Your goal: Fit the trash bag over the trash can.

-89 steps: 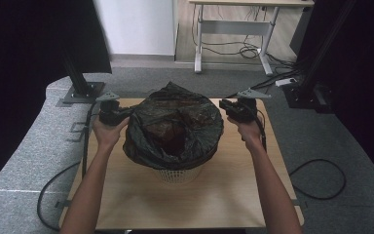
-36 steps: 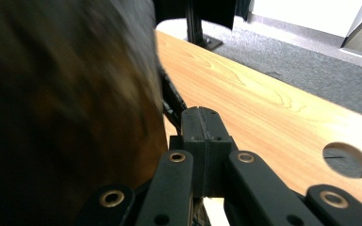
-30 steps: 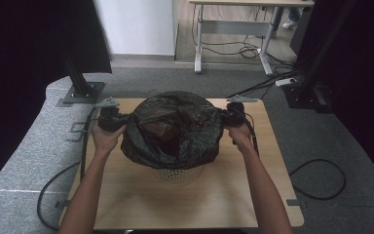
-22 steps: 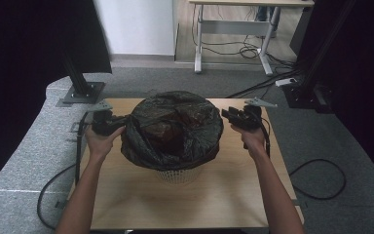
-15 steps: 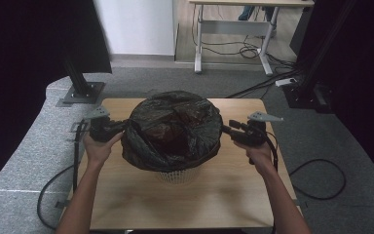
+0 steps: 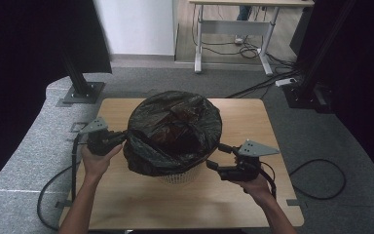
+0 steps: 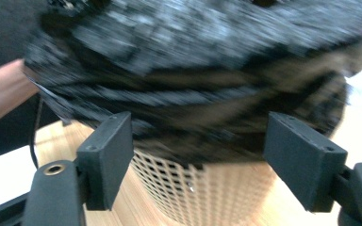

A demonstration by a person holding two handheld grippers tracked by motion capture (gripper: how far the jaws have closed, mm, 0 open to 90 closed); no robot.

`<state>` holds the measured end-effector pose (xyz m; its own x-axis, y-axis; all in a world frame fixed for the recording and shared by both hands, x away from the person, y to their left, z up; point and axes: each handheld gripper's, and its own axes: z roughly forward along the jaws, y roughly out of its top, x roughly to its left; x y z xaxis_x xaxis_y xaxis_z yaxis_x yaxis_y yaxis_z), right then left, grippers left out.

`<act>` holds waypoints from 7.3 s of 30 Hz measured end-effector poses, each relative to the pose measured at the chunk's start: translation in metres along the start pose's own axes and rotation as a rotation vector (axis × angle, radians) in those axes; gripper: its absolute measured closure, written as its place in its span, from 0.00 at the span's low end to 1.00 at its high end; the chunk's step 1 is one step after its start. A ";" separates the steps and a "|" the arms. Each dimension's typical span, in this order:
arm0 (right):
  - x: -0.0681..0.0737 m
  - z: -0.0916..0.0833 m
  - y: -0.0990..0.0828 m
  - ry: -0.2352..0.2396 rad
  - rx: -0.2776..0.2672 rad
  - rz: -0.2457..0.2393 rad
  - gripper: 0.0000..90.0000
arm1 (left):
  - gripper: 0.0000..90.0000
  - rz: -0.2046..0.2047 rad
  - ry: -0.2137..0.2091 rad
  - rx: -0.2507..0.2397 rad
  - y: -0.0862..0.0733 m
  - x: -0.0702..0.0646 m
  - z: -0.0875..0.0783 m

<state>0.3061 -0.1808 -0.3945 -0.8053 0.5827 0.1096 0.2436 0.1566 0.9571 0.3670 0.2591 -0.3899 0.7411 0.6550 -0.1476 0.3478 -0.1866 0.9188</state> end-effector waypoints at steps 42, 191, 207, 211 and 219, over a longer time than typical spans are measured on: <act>0.030 0.006 -0.001 -0.101 -0.048 -0.072 0.96 | 1.00 -0.008 -0.033 -0.010 -0.007 -0.008 -0.008; 0.028 -0.012 -0.028 -0.020 0.019 -0.071 0.42 | 0.61 -0.092 -0.019 -0.055 -0.070 -0.011 -0.039; 0.010 0.081 0.142 -0.008 0.226 -0.116 0.40 | 0.45 -0.039 -0.009 -0.045 -0.064 -0.014 -0.048; -0.003 0.107 0.147 -0.008 0.256 -0.062 0.43 | 0.44 -0.035 -0.006 -0.041 -0.064 -0.014 -0.049; -0.008 0.141 0.145 -0.005 0.324 -0.049 0.44 | 0.44 -0.031 -0.002 -0.031 -0.064 -0.013 -0.048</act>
<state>0.4237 -0.0503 -0.2941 -0.8179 0.5718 0.0639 0.3651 0.4298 0.8258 0.3074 0.2971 -0.4292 0.7312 0.6589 -0.1768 0.3530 -0.1437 0.9245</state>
